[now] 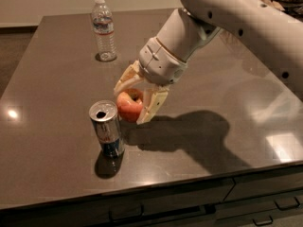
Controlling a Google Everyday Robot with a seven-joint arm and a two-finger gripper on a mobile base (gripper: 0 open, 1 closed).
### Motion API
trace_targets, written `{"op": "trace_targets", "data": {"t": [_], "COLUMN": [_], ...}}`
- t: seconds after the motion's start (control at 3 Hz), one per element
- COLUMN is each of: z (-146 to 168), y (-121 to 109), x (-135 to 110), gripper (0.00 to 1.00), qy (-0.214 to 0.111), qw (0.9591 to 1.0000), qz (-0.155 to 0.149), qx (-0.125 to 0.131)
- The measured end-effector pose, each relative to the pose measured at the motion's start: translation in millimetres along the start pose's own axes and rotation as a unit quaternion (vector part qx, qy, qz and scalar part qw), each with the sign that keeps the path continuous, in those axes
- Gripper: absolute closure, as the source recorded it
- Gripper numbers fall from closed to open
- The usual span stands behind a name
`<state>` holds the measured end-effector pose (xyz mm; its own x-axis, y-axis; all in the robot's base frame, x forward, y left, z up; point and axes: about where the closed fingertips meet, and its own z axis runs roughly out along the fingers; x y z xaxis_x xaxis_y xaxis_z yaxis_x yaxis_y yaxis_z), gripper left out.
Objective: Move apple near redbull can
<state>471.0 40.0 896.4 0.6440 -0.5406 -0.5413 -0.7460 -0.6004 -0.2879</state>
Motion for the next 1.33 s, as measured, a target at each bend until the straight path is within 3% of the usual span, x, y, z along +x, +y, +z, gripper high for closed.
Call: {"op": "trace_targets", "data": {"t": [0.67,1.33], "z": [24.2,40.1], "y": [9.7,10.1], "x": [-1.3,6.9], "gripper": [1.00,0.53], "qy": [0.024,0.056], "qw": [0.9986,0.9963], "qz": [-0.005,-0.001], "qx": [-0.047,-0.065]}}
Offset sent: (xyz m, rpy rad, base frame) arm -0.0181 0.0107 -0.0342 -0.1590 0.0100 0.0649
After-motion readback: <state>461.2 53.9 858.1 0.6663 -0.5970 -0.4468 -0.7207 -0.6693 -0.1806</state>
